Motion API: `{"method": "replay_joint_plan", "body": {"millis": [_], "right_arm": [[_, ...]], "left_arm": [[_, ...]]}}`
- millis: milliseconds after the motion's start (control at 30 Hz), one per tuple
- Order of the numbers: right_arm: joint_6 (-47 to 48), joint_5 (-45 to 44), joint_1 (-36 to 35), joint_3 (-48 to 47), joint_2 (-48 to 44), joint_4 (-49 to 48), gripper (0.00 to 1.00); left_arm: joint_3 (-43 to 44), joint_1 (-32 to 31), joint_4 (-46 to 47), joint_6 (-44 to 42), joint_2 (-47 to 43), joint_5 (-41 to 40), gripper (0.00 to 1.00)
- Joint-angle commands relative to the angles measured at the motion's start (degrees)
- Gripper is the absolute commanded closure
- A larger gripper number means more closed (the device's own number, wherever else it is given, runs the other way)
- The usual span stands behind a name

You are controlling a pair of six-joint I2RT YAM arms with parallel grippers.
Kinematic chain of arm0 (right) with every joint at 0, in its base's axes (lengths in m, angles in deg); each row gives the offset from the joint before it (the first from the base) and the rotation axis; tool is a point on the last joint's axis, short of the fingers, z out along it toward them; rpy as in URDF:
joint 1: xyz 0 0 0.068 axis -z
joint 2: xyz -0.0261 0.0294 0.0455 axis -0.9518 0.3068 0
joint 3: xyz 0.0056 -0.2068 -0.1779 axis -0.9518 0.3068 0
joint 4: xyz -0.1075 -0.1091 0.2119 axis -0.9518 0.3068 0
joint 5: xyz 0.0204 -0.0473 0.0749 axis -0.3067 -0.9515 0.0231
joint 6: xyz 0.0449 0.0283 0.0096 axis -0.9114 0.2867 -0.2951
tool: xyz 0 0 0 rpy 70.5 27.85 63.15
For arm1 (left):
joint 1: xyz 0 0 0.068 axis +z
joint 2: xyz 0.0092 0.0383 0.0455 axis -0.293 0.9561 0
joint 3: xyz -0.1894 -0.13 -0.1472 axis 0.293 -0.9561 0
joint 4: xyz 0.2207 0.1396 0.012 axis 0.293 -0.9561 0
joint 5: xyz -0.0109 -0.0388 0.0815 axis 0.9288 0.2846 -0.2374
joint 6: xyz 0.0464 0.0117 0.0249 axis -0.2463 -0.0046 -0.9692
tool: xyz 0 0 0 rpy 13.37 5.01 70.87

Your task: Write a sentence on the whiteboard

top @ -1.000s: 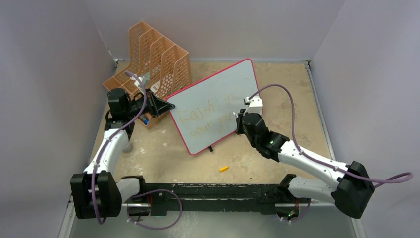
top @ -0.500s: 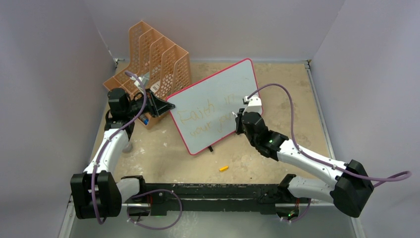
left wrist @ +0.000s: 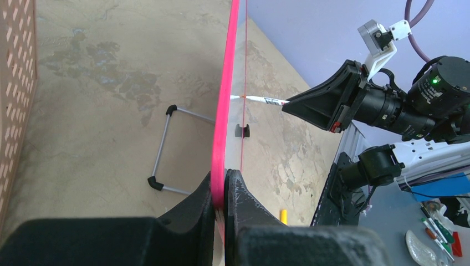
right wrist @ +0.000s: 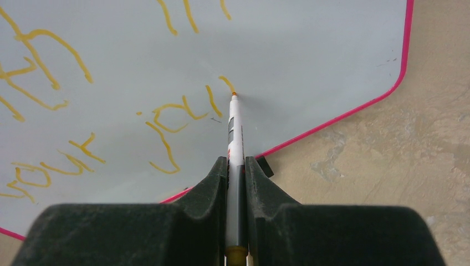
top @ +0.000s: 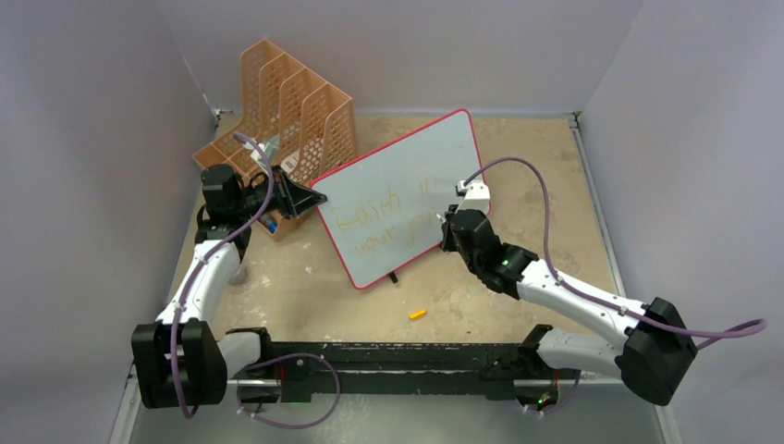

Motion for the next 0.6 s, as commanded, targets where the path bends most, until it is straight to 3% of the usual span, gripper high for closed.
{"method": "replay_joint_plan", "body": {"millis": [0,567], "right_arm": [[-1.8,1.5,0.2,-0.8,-0.6,1.0,1.0],[-3.8,3.0,0.2,-0.5,-1.7,3.1,1.0]], "left_arm": [[1.9,0.5,1.0,-5.3,-0.1,-1.7,1.0],[1.9,0.5,0.9,-5.4,0.0,-1.9,1.0]]}}
